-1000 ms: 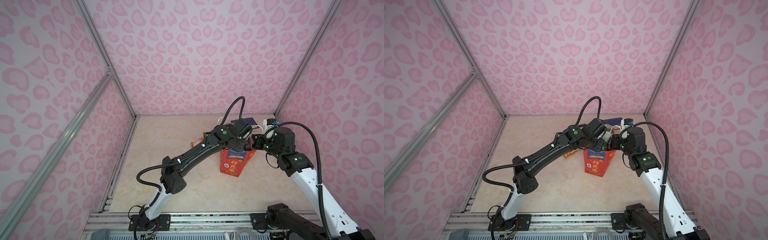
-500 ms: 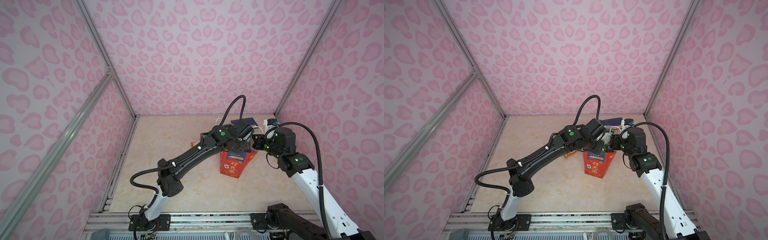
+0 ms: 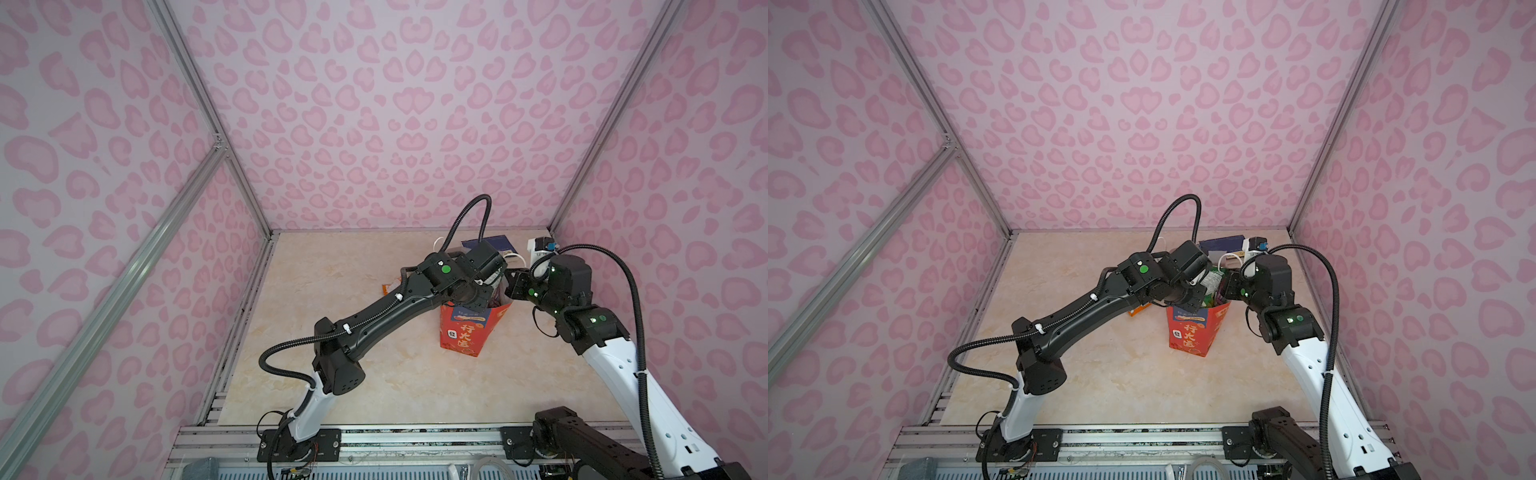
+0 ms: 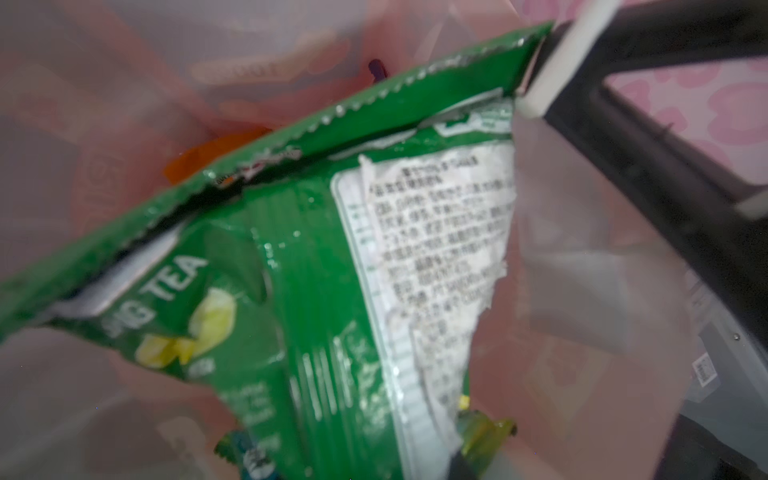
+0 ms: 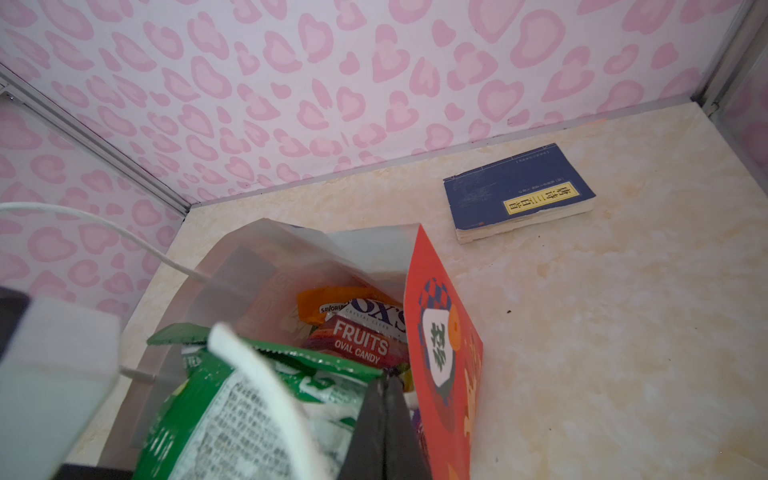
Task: Place the snacks into the paper bag
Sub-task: 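Lower the Spring Tea packet into the bag and open the left gripper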
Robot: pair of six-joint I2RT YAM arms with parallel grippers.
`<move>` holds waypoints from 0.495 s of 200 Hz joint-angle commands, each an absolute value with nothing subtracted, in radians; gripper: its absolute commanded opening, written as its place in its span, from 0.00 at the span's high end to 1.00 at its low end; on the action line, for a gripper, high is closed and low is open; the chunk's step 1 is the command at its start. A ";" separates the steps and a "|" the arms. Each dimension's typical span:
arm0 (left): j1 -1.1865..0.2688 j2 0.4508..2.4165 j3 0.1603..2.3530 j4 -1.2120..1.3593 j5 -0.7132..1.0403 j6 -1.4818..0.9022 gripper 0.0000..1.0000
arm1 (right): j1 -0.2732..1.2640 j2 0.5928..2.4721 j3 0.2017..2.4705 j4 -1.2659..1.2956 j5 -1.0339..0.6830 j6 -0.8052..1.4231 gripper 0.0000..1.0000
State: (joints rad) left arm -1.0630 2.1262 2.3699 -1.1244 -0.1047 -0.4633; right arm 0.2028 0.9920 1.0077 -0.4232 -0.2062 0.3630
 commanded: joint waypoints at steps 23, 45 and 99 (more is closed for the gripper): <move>-1.066 2.135 2.385 -1.126 -0.082 -0.461 0.78 | 0.205 0.991 1.008 -0.415 -0.209 0.360 1.00; -1.066 2.166 2.418 -1.142 -0.080 -0.459 0.68 | 0.206 0.991 1.008 -0.413 -0.210 0.360 1.00; -1.066 2.111 2.493 -1.141 -0.069 -0.454 0.27 | 0.205 0.992 1.007 -0.413 -0.209 0.360 1.00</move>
